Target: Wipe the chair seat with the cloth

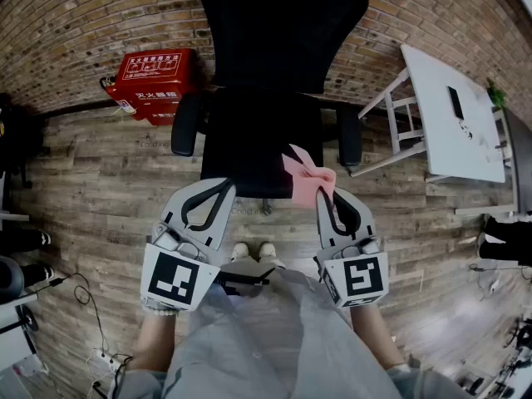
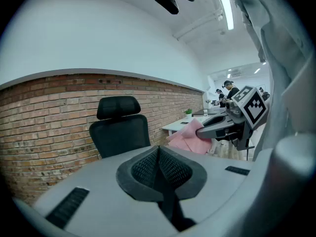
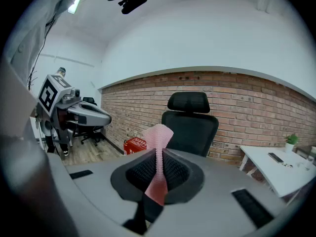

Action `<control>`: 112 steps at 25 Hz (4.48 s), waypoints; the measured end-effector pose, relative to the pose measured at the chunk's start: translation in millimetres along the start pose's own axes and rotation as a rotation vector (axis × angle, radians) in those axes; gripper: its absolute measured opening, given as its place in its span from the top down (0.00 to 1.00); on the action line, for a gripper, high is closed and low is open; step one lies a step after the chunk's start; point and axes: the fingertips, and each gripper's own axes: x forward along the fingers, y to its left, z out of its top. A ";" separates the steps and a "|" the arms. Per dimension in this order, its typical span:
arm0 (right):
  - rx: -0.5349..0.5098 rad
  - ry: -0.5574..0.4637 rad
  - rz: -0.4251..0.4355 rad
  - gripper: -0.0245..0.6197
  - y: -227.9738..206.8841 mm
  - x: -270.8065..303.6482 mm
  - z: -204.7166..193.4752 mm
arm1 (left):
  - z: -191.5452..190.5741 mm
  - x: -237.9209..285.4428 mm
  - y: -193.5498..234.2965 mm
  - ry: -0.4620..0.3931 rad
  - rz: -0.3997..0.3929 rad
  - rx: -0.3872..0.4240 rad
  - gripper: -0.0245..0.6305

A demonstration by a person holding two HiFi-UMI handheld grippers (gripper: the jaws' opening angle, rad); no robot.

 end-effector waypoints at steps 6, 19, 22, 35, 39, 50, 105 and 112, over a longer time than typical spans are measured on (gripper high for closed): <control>-0.008 0.004 0.005 0.88 -0.5 -1.4 3.0 | 5.2 0.6 -1.8 -0.002 -0.003 0.000 0.93; -0.001 -0.016 -0.005 0.88 5.7 -5.9 6.3 | 5.3 -7.5 -2.9 -0.013 -0.007 0.008 0.93; 0.003 -0.020 -0.024 0.88 8.8 -7.1 8.1 | 3.1 -11.0 -0.8 -0.018 -0.015 0.005 0.93; 0.028 -0.019 -0.111 0.88 29.9 -16.2 2.0 | -7.1 -26.0 3.3 -0.042 -0.083 0.039 0.93; 0.026 -0.027 -0.117 0.88 23.2 -13.3 2.6 | -4.4 -19.2 5.1 -0.053 -0.082 0.039 0.93; 0.020 -0.056 -0.062 0.88 -32.0 33.6 12.6 | 5.6 37.0 24.0 -0.038 -0.014 0.028 0.93; -0.002 0.055 0.188 0.88 -137.0 309.3 -15.0 | -62.1 244.2 190.1 0.062 0.140 -0.037 0.93; 0.018 0.068 0.202 0.88 -113.7 366.3 -40.2 | -118.0 251.0 227.5 0.120 0.142 -0.045 0.93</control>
